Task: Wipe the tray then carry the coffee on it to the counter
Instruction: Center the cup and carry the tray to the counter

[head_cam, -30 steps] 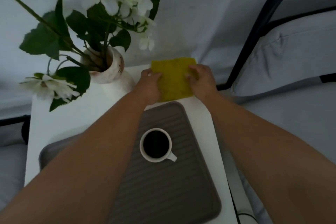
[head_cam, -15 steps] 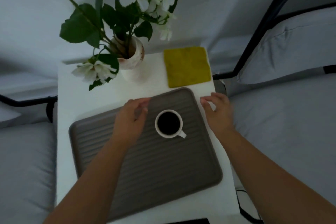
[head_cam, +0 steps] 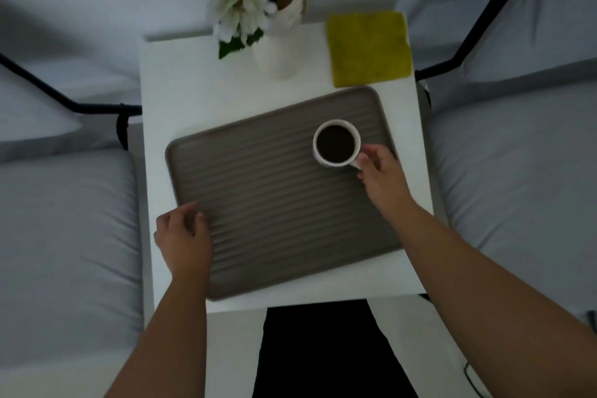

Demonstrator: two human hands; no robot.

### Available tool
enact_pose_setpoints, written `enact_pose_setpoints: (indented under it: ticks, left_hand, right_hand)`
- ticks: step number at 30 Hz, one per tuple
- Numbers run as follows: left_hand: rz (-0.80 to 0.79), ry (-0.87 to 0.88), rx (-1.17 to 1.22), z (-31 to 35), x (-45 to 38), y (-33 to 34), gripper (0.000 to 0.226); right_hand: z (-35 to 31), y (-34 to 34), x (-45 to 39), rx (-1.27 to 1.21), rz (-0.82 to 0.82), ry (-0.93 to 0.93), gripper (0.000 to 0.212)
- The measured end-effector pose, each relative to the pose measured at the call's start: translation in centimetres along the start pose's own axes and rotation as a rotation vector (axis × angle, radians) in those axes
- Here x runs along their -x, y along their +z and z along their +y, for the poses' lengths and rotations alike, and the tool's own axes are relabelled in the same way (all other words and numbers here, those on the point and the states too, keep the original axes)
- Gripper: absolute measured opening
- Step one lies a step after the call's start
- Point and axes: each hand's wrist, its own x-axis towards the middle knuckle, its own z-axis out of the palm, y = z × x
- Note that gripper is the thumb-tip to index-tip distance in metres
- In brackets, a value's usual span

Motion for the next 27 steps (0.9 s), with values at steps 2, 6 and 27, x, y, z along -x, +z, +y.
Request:
enact_pose_setpoints:
  ticks: [2,6,27]
  left_hand:
    - [-0.004,-0.019,0.012,-2.1,0.6,-0.4,0.026]
    - [-0.02,-0.042,0.106,-3.7,1.1,-0.4,0.035]
    - [-0.216,-0.133,0.278,-5.4,-1.2,-0.9,0.05]
  right_hand:
    - [0.0,1.4,0.7,-0.12,0.02,0.056,0.011]
    - [-0.2,2.2,1.3,-0.197,0.099,0.08,0.017]
    - [0.5,4.2,1.9,-0.021,0.07,0.036,0.025]
